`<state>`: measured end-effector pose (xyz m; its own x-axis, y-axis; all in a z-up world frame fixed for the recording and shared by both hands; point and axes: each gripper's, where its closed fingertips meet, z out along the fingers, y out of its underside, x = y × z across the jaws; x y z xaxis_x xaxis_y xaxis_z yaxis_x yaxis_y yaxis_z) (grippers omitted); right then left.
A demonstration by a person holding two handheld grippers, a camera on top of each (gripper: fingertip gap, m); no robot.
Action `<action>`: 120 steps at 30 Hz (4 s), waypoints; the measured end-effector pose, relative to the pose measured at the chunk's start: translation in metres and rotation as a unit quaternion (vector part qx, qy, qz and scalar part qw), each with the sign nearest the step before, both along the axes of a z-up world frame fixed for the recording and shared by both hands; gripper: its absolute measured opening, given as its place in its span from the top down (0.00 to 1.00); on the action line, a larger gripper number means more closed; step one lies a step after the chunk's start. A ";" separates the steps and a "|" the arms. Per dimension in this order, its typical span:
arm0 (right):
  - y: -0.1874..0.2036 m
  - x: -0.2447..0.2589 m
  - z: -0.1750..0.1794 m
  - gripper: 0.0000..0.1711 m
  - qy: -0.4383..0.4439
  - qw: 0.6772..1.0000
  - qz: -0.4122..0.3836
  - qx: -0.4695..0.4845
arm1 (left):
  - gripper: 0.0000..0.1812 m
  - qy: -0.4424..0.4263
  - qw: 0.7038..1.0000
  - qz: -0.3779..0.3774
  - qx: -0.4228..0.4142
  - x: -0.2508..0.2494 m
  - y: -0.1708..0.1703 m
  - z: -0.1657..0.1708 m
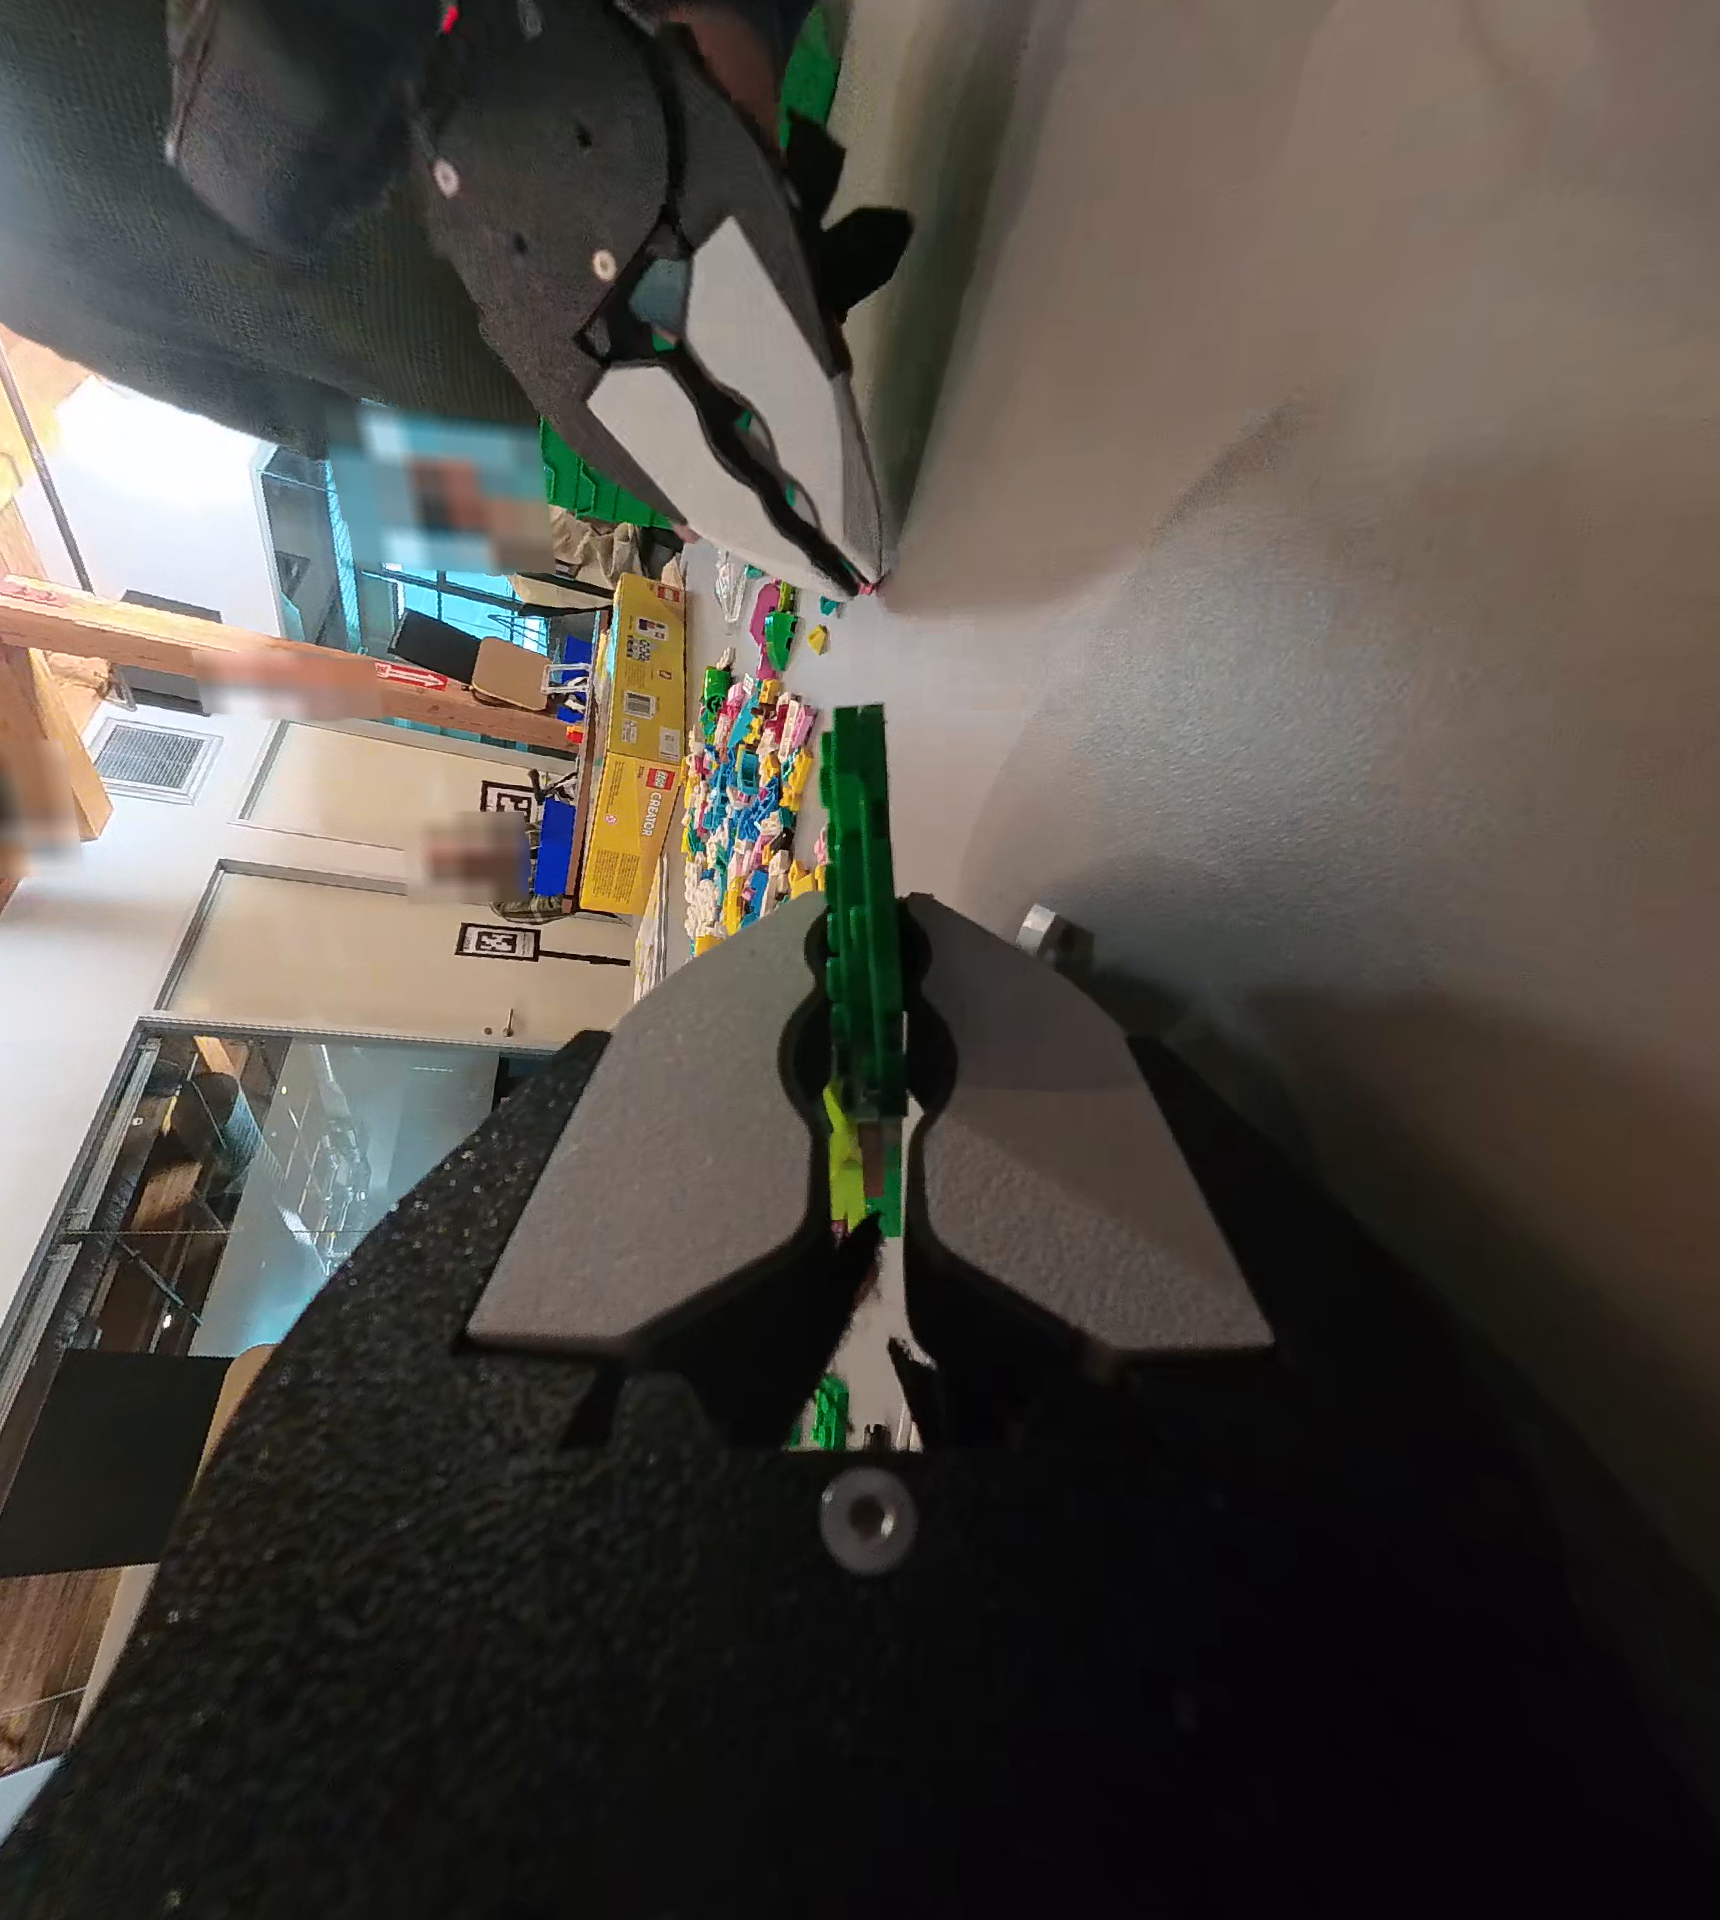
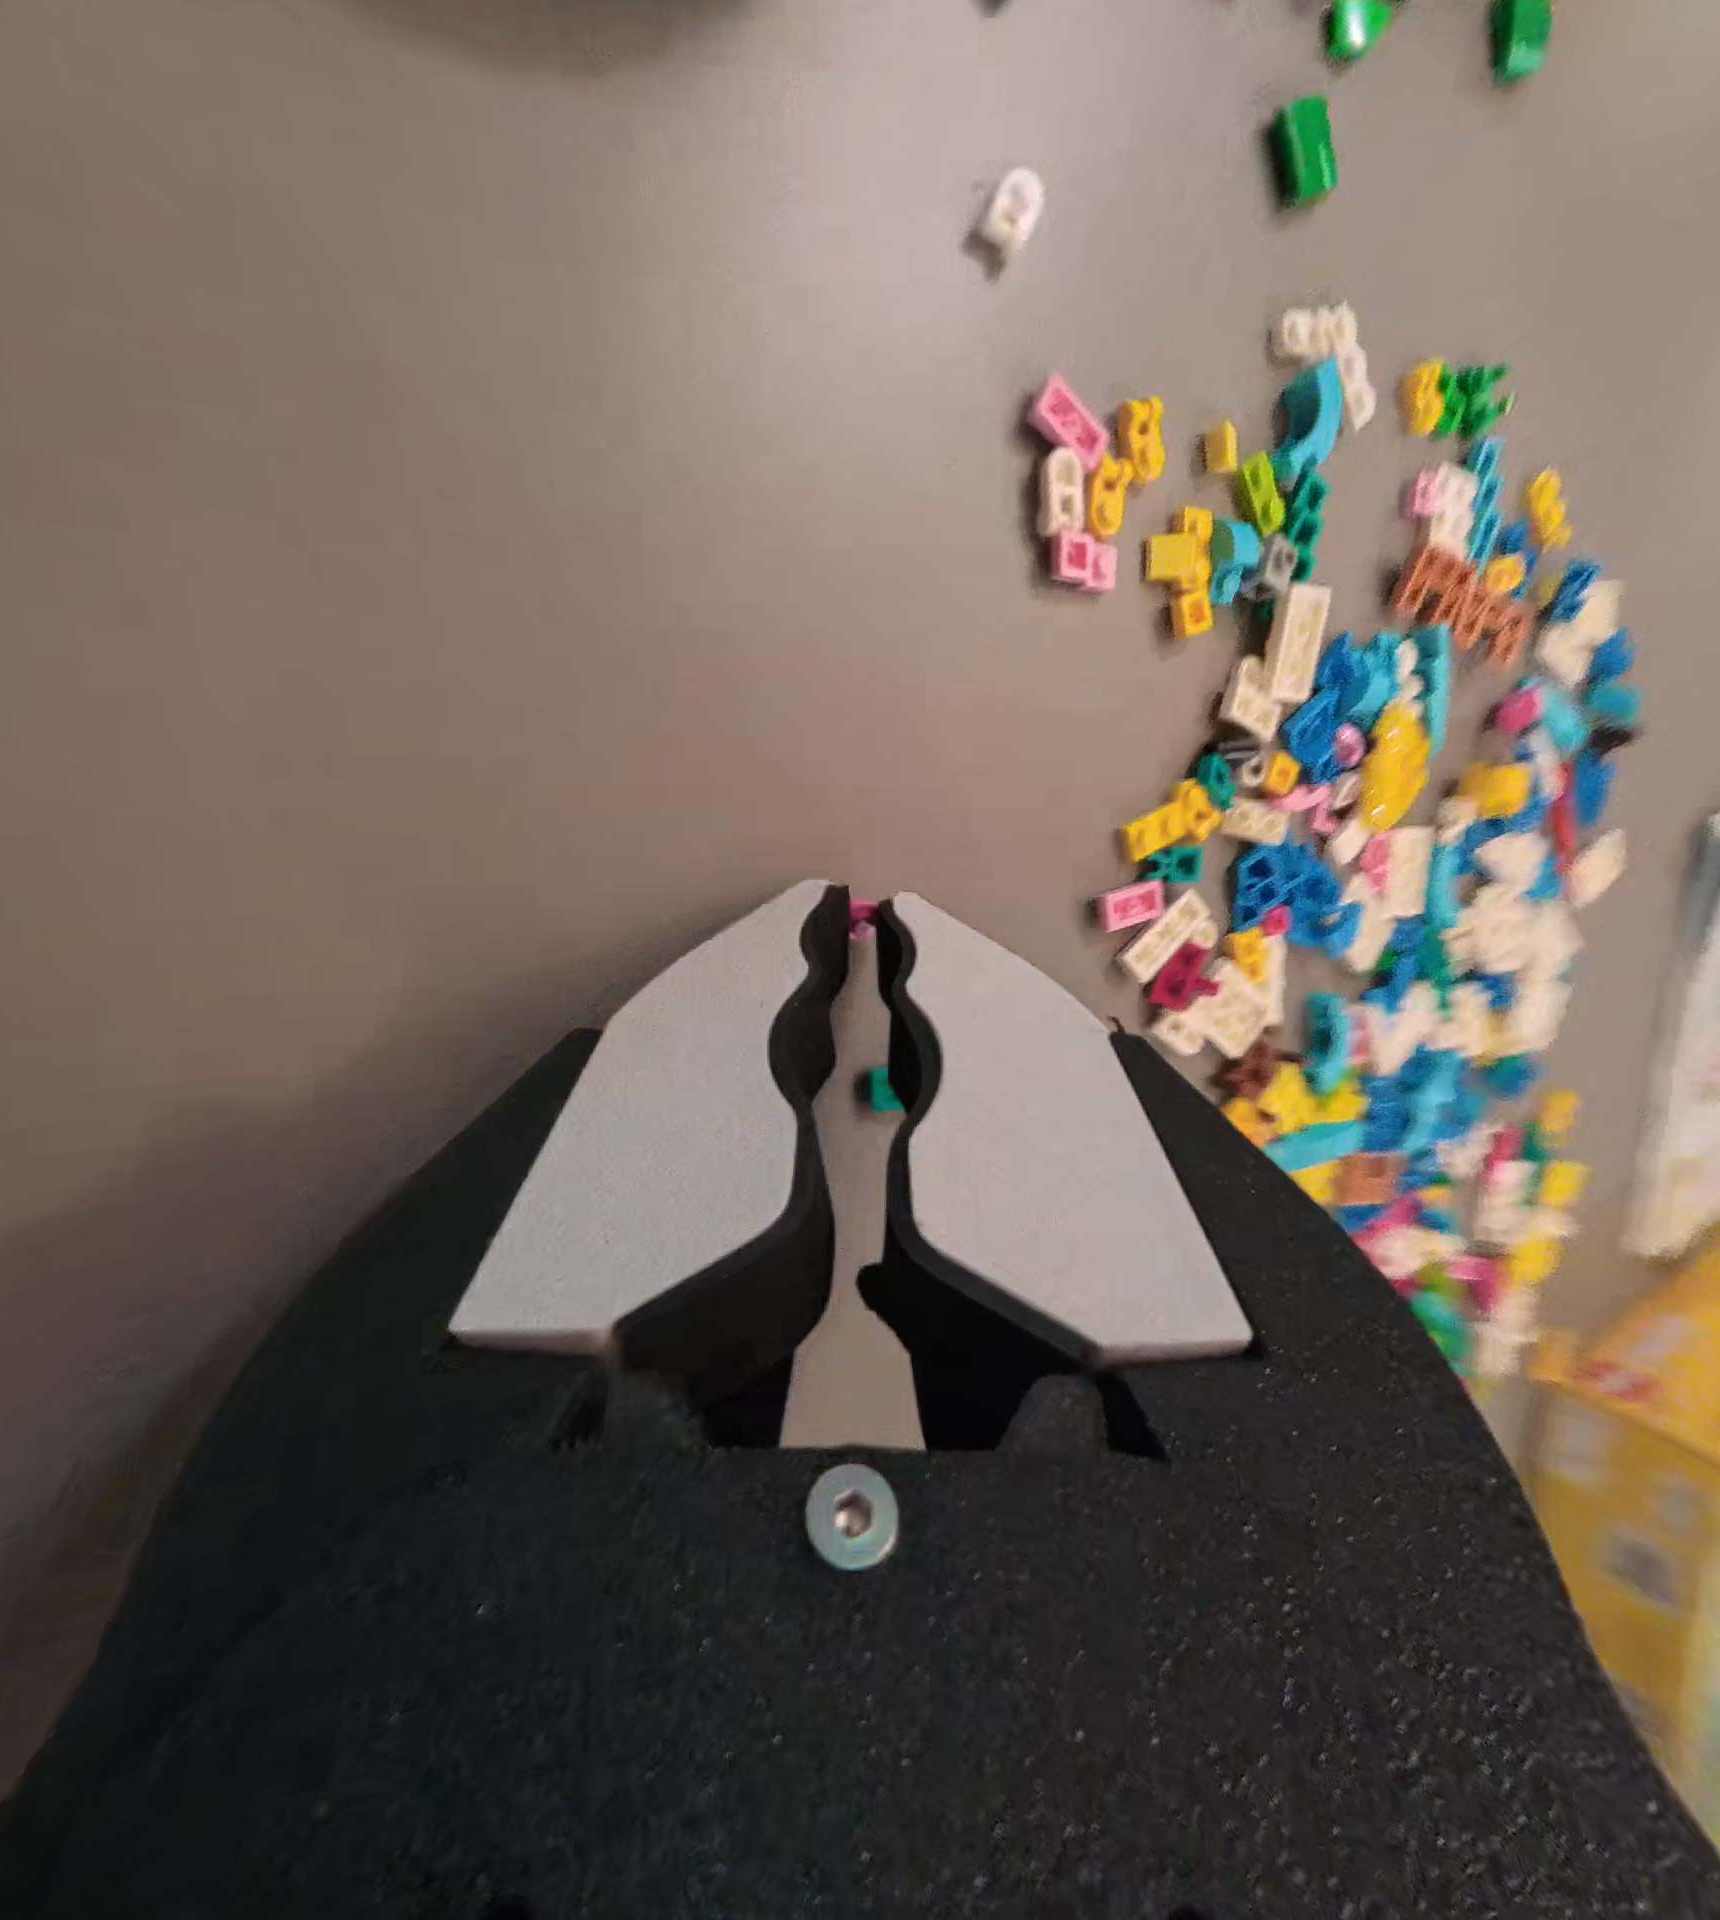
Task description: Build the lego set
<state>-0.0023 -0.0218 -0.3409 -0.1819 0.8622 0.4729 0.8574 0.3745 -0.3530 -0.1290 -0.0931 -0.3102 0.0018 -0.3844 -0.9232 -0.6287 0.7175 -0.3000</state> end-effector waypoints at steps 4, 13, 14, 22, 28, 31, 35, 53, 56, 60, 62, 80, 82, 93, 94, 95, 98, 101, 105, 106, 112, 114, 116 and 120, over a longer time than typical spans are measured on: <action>0.001 -0.001 0.000 0.98 -0.096 0.982 0.094 0.133 | 0.95 0.001 1.000 -0.001 0.000 0.000 0.000 0.000; 0.002 -0.005 0.000 0.97 -0.198 0.955 0.182 0.126 | 0.95 0.002 1.000 -0.005 -0.002 0.001 -0.002 -0.001; 0.003 -0.006 -0.001 0.97 -0.199 0.955 0.184 0.119 | 0.95 0.003 1.000 -0.005 -0.002 0.001 -0.003 -0.001; 0.004 -0.007 -0.001 0.96 -0.166 0.969 0.167 0.073 | 0.95 0.004 1.000 -0.006 -0.002 0.001 -0.003 -0.001; 0.001 -0.008 0.005 0.94 -0.081 0.991 0.109 -0.002 | 0.95 0.004 1.000 -0.006 -0.001 0.001 -0.004 -0.001; -0.002 -0.012 0.011 0.90 0.010 0.991 0.024 -0.128 | 0.95 0.004 1.000 -0.005 -0.002 0.001 -0.004 -0.001; 0.000 -0.008 0.005 0.90 0.055 0.976 -0.025 -0.208 | 0.95 -0.001 1.000 -0.004 0.000 0.001 -0.004 0.000; 0.009 -0.060 0.033 0.97 0.087 0.978 0.046 -0.182 | 0.96 -0.035 0.999 0.018 0.036 -0.007 0.004 0.016; 0.009 -0.088 0.055 0.97 0.108 0.977 0.085 -0.164 | 0.96 -0.049 0.997 0.031 0.055 -0.010 0.007 0.023; -0.001 -0.122 0.083 0.97 0.138 0.968 0.138 -0.155 | 0.96 -0.065 0.992 0.049 0.092 -0.015 0.012 0.033; -0.009 -0.134 0.091 0.97 0.146 0.964 0.159 -0.153 | 0.95 -0.065 0.990 0.058 0.108 -0.018 0.015 0.036; -0.030 -0.152 0.104 0.97 0.146 0.960 0.195 -0.140 | 0.96 -0.050 0.986 0.066 0.147 -0.018 0.016 0.037; -0.030 -0.150 0.103 0.97 0.144 0.961 0.192 -0.139 | 0.96 -0.050 0.985 0.066 0.149 -0.018 0.015 0.037; -0.038 -0.151 0.096 0.97 0.129 0.960 0.197 -0.151 | 0.96 -0.045 0.985 0.064 0.155 -0.017 0.014 0.036; -0.039 -0.151 0.096 0.97 0.128 0.959 0.199 -0.154 | 0.96 -0.044 0.985 0.063 0.155 -0.016 0.014 0.035; -0.041 -0.151 0.095 0.97 0.127 0.958 0.201 -0.158 | 0.96 -0.044 0.985 0.063 0.156 -0.016 0.014 0.035; -0.046 -0.152 0.093 0.97 0.120 0.956 0.210 -0.167 | 0.96 -0.045 0.984 0.061 0.161 -0.016 0.013 0.037; -0.046 -0.155 0.089 0.97 0.118 0.957 0.215 -0.157 | 0.96 -0.045 0.982 0.055 0.173 -0.015 0.010 0.038; -0.053 -0.162 0.090 0.97 0.130 0.950 0.246 -0.139 | 0.96 -0.041 0.983 0.043 0.176 -0.013 0.006 0.037; -0.054 -0.162 0.089 0.97 0.124 0.951 0.250 -0.132 | 0.96 -0.041 0.982 0.040 0.178 -0.013 0.005 0.037; -0.052 -0.157 0.082 0.97 0.101 0.954 0.251 -0.128 | 0.96 -0.042 0.982 0.031 0.182 -0.011 0.002 0.037; -0.053 -0.157 0.081 0.97 0.102 0.954 0.254 -0.123 | 0.96 -0.041 0.982 0.025 0.182 -0.010 0.000 0.037; -0.054 -0.157 0.081 0.97 0.102 0.954 0.258 -0.113 | 0.96 -0.042 0.982 0.020 0.185 -0.010 -0.002 0.037; -0.058 -0.158 0.084 0.97 0.109 0.951 0.274 -0.097 | 0.96 -0.045 0.981 0.011 0.188 -0.008 -0.006 0.038</action>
